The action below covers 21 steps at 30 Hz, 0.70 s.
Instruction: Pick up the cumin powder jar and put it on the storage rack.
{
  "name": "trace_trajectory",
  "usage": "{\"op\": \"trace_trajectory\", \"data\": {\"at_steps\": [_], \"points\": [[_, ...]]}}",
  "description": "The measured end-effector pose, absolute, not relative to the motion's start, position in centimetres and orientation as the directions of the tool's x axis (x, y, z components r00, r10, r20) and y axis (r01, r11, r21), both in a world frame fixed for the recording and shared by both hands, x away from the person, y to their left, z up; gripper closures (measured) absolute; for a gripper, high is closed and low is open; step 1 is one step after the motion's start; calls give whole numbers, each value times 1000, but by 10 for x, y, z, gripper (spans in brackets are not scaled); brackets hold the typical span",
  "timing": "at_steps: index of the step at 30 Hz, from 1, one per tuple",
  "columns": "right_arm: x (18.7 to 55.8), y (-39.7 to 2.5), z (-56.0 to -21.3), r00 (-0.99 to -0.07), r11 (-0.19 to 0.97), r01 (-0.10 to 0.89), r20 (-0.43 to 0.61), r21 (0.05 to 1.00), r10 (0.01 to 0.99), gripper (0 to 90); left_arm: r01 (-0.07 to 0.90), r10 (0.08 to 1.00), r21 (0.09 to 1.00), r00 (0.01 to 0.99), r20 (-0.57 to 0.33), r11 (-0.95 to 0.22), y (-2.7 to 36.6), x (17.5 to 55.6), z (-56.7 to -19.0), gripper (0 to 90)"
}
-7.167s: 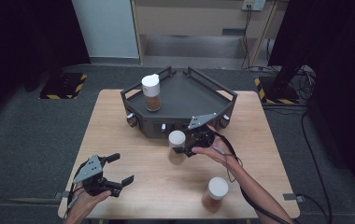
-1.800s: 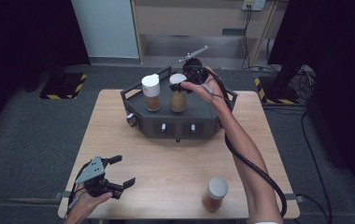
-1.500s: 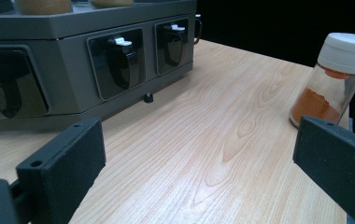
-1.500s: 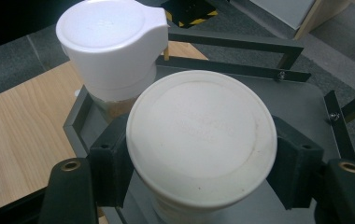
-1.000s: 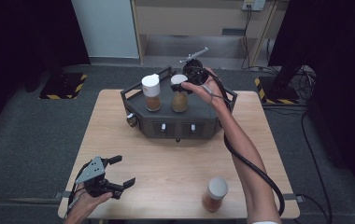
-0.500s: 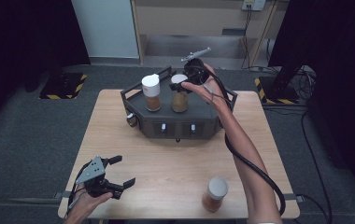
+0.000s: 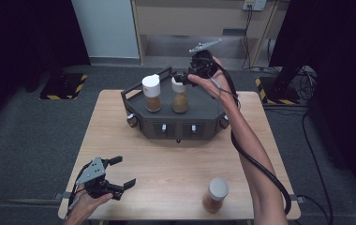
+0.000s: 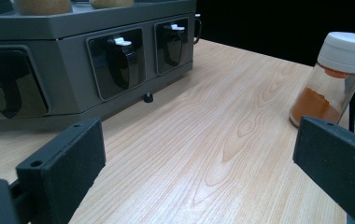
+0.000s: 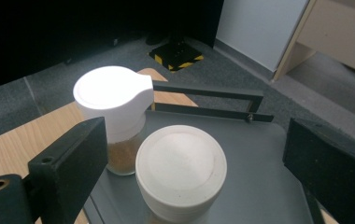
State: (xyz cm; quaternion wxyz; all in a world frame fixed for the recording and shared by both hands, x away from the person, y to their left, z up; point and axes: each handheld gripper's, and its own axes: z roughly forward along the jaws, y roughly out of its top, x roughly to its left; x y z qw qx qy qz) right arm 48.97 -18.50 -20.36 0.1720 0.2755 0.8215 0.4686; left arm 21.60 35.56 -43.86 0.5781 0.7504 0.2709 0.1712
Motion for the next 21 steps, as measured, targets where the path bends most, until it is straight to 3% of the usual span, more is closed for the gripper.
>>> {"op": "trace_trajectory", "data": {"at_steps": [21], "points": [[459,-208,-192,-804,385,243,-38,890,594,87,207,606,960,794,-52,-190,355,216,-438,10]]}}
